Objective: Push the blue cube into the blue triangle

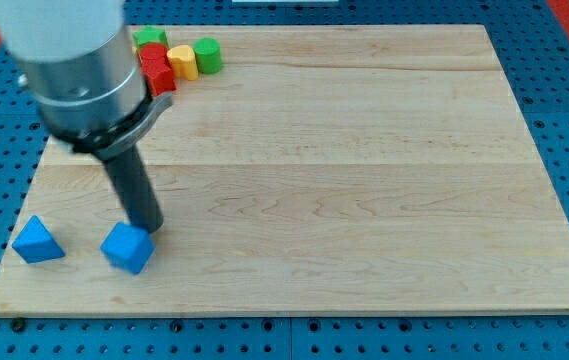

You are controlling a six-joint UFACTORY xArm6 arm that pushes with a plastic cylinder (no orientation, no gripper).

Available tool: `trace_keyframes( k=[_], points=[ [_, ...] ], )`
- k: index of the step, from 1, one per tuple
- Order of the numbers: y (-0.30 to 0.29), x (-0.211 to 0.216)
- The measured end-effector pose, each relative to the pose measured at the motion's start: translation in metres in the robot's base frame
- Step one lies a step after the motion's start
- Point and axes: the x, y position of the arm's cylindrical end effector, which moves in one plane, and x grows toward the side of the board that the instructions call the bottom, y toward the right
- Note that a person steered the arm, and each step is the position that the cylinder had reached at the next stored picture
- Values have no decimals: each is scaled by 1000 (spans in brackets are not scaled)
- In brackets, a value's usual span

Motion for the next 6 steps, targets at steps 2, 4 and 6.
trace_keyframes(
  k=[2,4,6],
  points=[
    [29,33],
    [-62,26],
    [-12,-3]
  ],
)
